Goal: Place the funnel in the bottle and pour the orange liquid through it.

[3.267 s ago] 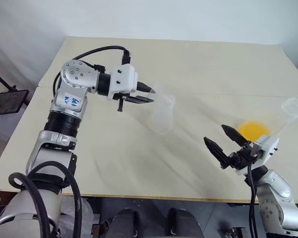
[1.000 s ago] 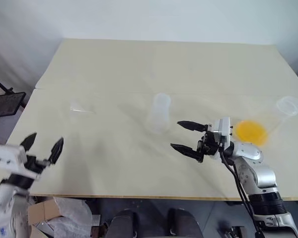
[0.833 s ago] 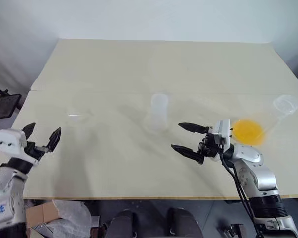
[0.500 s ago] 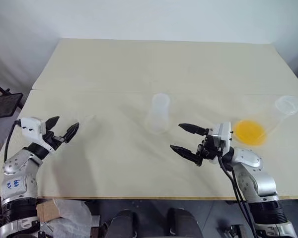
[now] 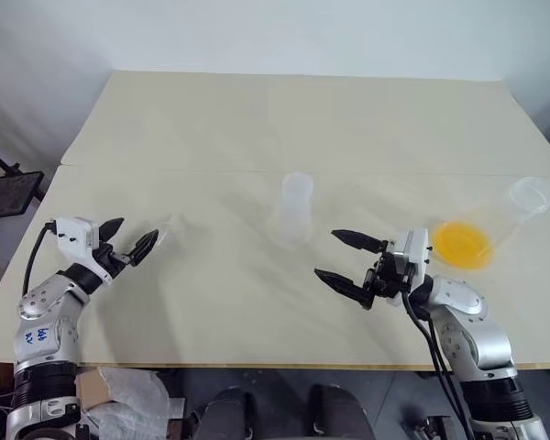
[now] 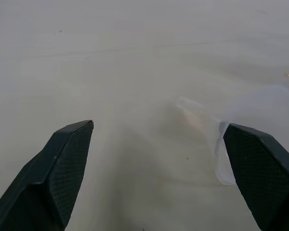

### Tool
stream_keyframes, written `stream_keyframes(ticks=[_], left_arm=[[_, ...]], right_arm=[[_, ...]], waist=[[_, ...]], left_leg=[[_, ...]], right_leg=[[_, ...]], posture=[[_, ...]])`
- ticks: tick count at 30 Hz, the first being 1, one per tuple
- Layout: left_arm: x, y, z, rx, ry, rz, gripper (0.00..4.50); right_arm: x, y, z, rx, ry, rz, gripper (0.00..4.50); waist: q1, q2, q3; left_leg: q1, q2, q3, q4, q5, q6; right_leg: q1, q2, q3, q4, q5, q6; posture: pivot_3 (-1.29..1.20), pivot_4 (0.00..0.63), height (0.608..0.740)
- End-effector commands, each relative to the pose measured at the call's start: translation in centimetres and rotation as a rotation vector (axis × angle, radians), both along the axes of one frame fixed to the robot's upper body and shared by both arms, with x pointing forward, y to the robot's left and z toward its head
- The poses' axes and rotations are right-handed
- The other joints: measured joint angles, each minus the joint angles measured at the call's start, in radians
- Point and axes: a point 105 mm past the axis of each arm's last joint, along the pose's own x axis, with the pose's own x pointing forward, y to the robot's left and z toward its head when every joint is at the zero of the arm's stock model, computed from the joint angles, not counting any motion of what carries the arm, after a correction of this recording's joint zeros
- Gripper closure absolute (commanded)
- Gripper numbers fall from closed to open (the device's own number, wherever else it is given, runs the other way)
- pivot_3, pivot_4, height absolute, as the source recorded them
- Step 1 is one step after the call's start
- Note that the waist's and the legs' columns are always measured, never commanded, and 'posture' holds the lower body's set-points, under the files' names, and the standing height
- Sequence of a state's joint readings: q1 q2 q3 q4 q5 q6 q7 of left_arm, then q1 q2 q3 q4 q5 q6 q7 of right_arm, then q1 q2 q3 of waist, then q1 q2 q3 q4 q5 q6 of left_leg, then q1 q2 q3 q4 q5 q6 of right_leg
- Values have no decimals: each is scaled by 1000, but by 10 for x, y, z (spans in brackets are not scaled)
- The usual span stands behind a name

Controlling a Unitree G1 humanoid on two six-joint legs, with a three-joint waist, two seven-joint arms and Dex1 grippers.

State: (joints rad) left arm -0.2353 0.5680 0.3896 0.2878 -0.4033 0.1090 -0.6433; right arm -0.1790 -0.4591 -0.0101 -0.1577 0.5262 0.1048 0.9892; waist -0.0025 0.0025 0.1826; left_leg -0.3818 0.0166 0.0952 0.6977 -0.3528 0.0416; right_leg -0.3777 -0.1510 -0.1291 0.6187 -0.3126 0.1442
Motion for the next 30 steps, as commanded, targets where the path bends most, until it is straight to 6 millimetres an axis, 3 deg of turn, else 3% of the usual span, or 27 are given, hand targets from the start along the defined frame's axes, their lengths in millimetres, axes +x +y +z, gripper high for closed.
stream_keyframes(ticks=[1,10,13,15,18,25,28,30], left_arm=[[1,1,8,13,-29,4,878],[15,-14,7,-17,-25,-37,3724],[15,-15,9,-17,-21,-56,4450],[14,-13,11,-12,-21,-61,4450],[8,-21,33,-17,-36,-146,4450],[-13,-66,102,109,1,-536,4450],[-15,-78,115,169,37,-618,4450],[-12,-99,130,183,61,-711,4450]], right_arm=[[-2,-1,10,11,-51,-5,0],[-2,-3,10,6,-60,-11,0],[-4,-4,11,5,-68,-15,0],[-5,-4,12,5,-71,-17,0],[-8,-9,17,17,-85,-31,0],[-17,-34,36,74,-116,-148,0],[-20,-41,40,98,-120,-190,0],[-22,-47,44,124,-135,-232,0]], waist=[[1,0,0],[1,0,0],[1,0,0],[0,0,0],[0,0,0],[6,-1,0],[3,0,1],[2,1,1]], left_leg=[[0,0,0,0,0,0],[0,0,0,0,0,0],[0,0,0,0,0,0],[0,0,0,0,0,0],[0,0,0,0,0,0],[-1,0,-2,0,0,0],[0,-1,-1,0,0,0],[1,-1,0,-1,0,0]], right_leg=[[0,0,0,0,0,0],[0,0,0,0,0,0],[0,0,0,0,0,0],[0,0,0,0,0,0],[0,0,0,0,0,0],[0,0,0,0,0,0],[1,0,1,0,0,0],[1,0,2,0,0,0]], posture=[[0,150,740],[0,150,740],[0,150,740],[0,150,740],[0,150,740],[0,150,740],[0,150,740],[0,150,740]])
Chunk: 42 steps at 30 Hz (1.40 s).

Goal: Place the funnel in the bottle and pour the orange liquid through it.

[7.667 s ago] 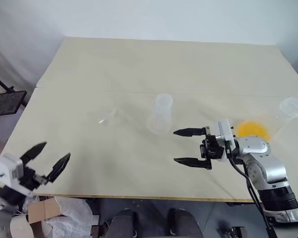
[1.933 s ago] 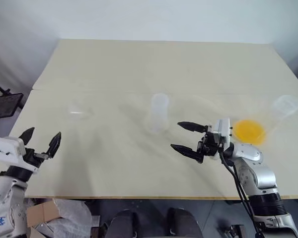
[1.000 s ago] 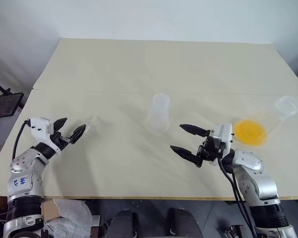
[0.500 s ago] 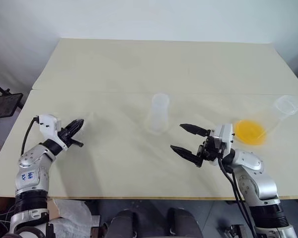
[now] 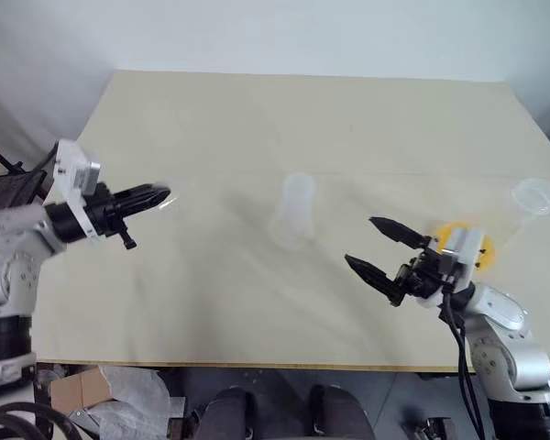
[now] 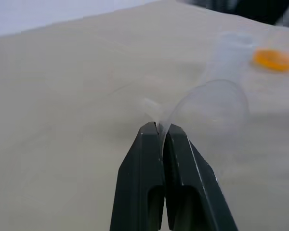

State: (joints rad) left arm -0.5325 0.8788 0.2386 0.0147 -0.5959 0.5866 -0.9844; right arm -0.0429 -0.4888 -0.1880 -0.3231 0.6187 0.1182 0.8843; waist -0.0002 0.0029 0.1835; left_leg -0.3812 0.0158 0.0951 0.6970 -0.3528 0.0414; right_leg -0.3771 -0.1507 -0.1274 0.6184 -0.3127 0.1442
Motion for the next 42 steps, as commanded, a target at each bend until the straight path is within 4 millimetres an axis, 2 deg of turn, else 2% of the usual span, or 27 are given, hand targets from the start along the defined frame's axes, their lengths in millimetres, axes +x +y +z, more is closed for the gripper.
stream_keyframes(ticks=[1,3,8,12,17,21,25,29,36,42], left_arm=[[-4,-35,21,22,42,-185,4450],[-5,-54,36,41,42,-298,4450],[2,-81,63,88,136,-411,4450],[0,-93,78,112,192,-505,4450],[9,-97,66,221,280,-526,4450],[21,-104,59,254,278,-504,4450],[30,-115,59,266,248,-500,4450],[33,-124,69,220,240,-524,4450],[30,-121,79,223,245,-549,4450],[41,-120,67,276,251,-495,4450]], right_arm=[[-7,-9,19,50,-76,-60,0],[-8,-12,21,66,-95,-98,0],[-11,-18,19,97,-91,-160,0],[-14,-17,15,97,-86,-180,0],[-19,-14,8,113,-78,-210,0],[-22,-10,5,125,-76,-220,0],[-23,-8,4,129,-73,-225,0],[-25,-6,2,134,-69,-224,0],[-28,-6,0,135,-54,-224,0],[-27,-7,1,131,-55,-228,0]], waist=[[3,0,0],[3,-1,1],[1,-1,1],[1,-1,1],[0,-1,1],[0,-1,2],[3,-2,2],[3,-2,2],[0,-2,2],[3,-2,2]], left_leg=[[0,0,1,0,0,0],[-1,-2,0,1,1,-1],[-1,-2,2,0,1,-1],[-3,-2,4,1,1,-1],[-5,-2,10,0,1,-2],[-7,-2,12,1,1,-1],[-8,-2,12,1,1,-1],[-8,-2,12,1,1,-1],[-8,-2,12,1,1,-1],[-8,-2,12,2,1,-1]], right_leg=[[0,1,0,0,0,0],[0,2,-1,0,0,0],[-1,3,1,0,0,0],[-4,4,2,-1,0,0],[-12,5,8,3,-1,0],[-15,5,11,3,-1,0],[-15,5,11,3,-1,0],[-15,5,11,3,-1,0],[-16,5,11,4,-1,0],[-16,5,11,4,-1,0]], posture=[[0,150,740],[0,150,740],[0,150,740],[0,150,740],[0,150,740],[0,150,740],[0,150,740],[0,150,740],[0,150,740],[0,150,740]])
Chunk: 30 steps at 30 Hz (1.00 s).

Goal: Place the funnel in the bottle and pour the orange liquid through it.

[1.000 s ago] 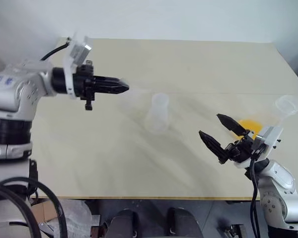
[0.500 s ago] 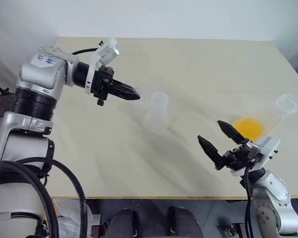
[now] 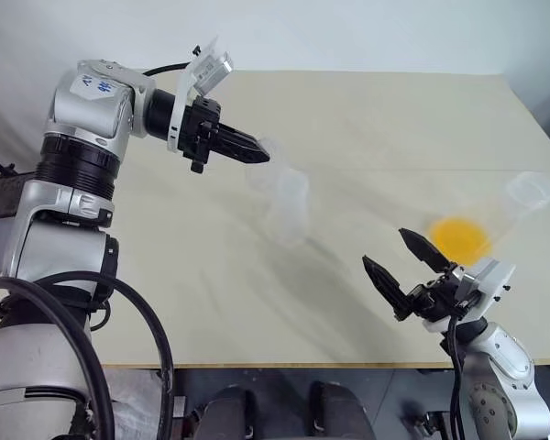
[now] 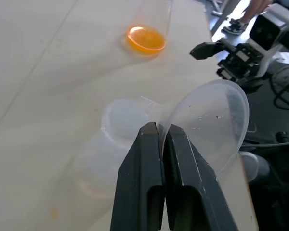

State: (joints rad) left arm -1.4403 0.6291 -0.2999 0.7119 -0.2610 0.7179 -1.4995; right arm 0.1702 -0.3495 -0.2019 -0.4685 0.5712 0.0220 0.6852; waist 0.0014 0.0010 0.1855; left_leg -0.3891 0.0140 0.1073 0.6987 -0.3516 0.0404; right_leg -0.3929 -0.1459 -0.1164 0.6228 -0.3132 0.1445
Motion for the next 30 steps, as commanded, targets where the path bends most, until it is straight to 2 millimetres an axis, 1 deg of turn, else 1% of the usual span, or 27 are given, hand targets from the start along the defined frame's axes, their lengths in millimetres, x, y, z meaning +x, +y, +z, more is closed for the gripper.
stream_keyframes(ticks=[1,7,10,13,16,18,19,23,24,25,28,30], left_arm=[[2,-2,3,34,-37,-6,4450],[6,-14,-6,67,-14,-24,4450],[11,-20,-11,97,-16,-12,4450],[13,-26,-10,95,-7,-14,4450],[17,-34,-5,70,-44,-11,4450],[19,-37,-1,50,-68,-9,4023],[20,-38,0,44,-74,-6,3926],[23,-41,4,-4,-110,0,2814],[23,-42,6,-18,-119,-1,2633],[24,-42,6,-29,-122,0,2286],[23,-40,6,-59,-137,-17,1520],[25,-37,6,-94,-183,-11,972]], right_arm=[[-5,1,12,-5,-53,6,0],[-4,1,12,-9,-52,7,0],[-2,1,12,-9,-54,8,0],[-1,2,13,-9,-57,9,0],[-1,3,13,-6,-60,7,0],[-2,4,12,-4,-60,6,0],[-2,4,12,-3,-59,5,0],[-2,5,11,1,-59,-1,0],[-2,5,11,2,-60,-3,0],[-2,5,11,2,-61,-4,0],[-1,5,11,3,-64,-9,0],[0,4,12,2,-69,-12,0]], waist=[[2,0,0],[5,0,0],[3,0,0],[4,0,0],[4,0,0],[4,0,0],[4,0,0],[3,0,0],[3,0,0],[2,0,0],[2,0,0],[2,0,0]], left_leg=[[0,0,0,0,0,0],[0,0,0,1,0,0],[0,0,0,1,0,0],[0,0,0,1,0,0],[0,0,1,0,0,0],[0,0,0,1,0,0],[0,0,0,1,0,0],[0,0,0,1,0,0],[0,0,0,1,0,0],[0,0,0,1,0,0],[0,0,0,1,0,0],[0,0,0,1,0,0]], right_leg=[[0,0,0,0,0,0],[0,0,0,0,0,0],[0,0,0,0,0,0],[0,0,0,0,0,0],[0,0,0,0,0,0],[0,0,0,0,0,0],[0,0,0,0,0,0],[0,0,0,0,0,0],[0,0,0,0,0,0],[0,0,0,0,0,0],[0,0,0,1,0,0],[0,0,0,1,0,0]], posture=[[0,150,740],[0,150,740],[0,150,740],[0,150,740],[0,150,740],[0,150,740],[0,150,740],[0,150,740],[0,150,740],[0,150,740],[0,150,740],[0,150,740]])
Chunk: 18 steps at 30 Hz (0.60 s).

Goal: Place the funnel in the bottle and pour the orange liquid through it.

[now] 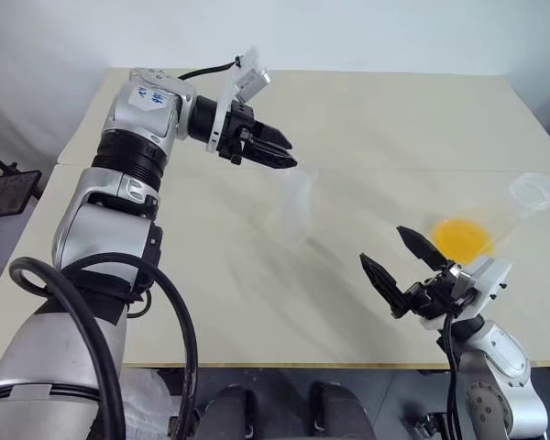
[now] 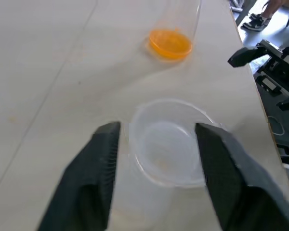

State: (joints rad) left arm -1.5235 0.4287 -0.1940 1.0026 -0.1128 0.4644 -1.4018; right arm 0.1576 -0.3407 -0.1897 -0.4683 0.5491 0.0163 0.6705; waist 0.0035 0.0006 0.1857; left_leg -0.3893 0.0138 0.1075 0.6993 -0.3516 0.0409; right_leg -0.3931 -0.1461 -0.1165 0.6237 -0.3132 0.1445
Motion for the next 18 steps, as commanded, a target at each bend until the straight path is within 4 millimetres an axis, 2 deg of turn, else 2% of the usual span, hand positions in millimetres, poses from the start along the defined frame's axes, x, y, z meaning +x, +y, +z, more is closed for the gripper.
stream_keyframes(ticks=[1,3,4,5,6,9,13,16,18], left_arm=[[-2,2,15,-99,-111,-31,688],[-5,13,18,-171,-132,-47,45],[-7,17,18,-194,-134,-51,17],[-8,30,16,-225,-152,-32,17],[-11,47,10,-239,-197,-9,17],[-22,73,-4,-244,-274,41,17],[-48,119,-26,-267,-414,217,17],[-64,145,-39,-269,-480,364,17],[-77,151,-51,-262,-489,384,17]], right_arm=[[-2,1,11,7,-63,-5,0],[0,1,12,4,-71,-11,0],[1,0,13,1,-74,-13,0],[2,-1,13,3,-74,-17,0],[5,-2,13,13,-65,-15,0],[10,-3,12,2,-57,-9,0],[24,0,16,-20,-70,24,0],[33,-4,20,-38,-87,12,0],[35,-8,22,-43,-95,-4,0]], waist=[[-1,0,0],[-4,0,0],[-5,0,0],[-5,0,0],[-9,0,0],[-30,1,0],[-33,1,0],[-30,1,0],[-19,1,-1]], left_leg=[[0,0,0,0,0,0],[0,0,0,0,0,0],[0,0,0,0,0,0],[1,0,0,0,0,0],[0,0,-1,0,0,0],[2,1,0,-1,0,0],[2,3,-3,0,0,0],[2,3,-4,1,0,0],[2,3,-6,1,0,1]], right_leg=[[0,0,0,0,0,0],[0,0,0,0,0,0],[0,0,0,1,0,0],[0,0,0,2,0,0],[-1,0,0,2,0,0],[-1,0,0,4,0,0],[0,-2,0,5,0,0],[1,-3,0,5,0,0],[2,-4,0,5,0,0]], posture=[[0,150,740],[0,150,740],[0,150,740],[0,150,740],[0,150,740],[0,150,740],[0,150,740],[0,150,740],[0,150,740]])
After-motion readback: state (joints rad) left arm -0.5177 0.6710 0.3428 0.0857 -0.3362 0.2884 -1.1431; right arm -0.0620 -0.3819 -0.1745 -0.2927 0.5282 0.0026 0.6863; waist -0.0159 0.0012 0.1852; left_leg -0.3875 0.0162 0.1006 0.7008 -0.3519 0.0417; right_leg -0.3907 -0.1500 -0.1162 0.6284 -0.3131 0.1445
